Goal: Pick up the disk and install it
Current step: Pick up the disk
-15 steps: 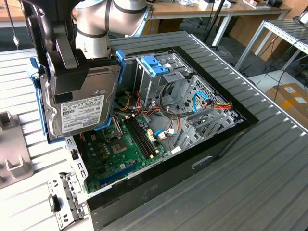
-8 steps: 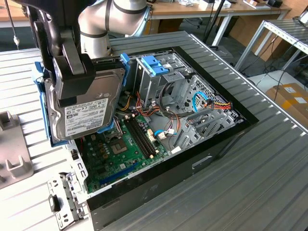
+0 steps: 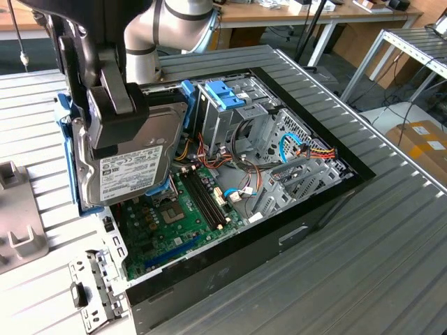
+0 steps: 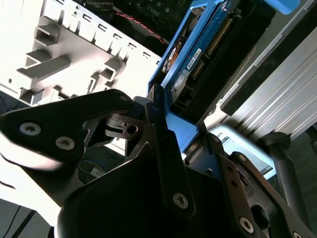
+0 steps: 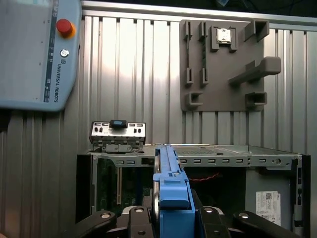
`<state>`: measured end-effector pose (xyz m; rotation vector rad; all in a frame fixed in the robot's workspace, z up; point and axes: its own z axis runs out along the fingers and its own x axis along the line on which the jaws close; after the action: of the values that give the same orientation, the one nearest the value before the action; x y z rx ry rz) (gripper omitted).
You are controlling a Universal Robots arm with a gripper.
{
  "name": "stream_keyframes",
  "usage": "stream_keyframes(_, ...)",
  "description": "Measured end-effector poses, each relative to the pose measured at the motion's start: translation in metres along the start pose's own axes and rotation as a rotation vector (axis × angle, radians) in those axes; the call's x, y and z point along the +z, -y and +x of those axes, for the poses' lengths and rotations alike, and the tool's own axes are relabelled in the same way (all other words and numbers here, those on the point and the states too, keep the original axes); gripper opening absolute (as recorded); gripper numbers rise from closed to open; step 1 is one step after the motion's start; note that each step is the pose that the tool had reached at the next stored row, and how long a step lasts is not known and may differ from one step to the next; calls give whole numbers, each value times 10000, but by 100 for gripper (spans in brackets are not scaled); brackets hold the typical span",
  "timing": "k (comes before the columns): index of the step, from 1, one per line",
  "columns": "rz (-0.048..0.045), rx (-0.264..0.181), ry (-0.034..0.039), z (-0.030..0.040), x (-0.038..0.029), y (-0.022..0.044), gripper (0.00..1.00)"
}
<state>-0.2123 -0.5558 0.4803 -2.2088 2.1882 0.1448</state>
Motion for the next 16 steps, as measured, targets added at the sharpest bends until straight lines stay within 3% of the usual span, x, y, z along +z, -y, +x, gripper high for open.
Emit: stream_keyframes(16,-10,1,-1,139,-12,171,37)
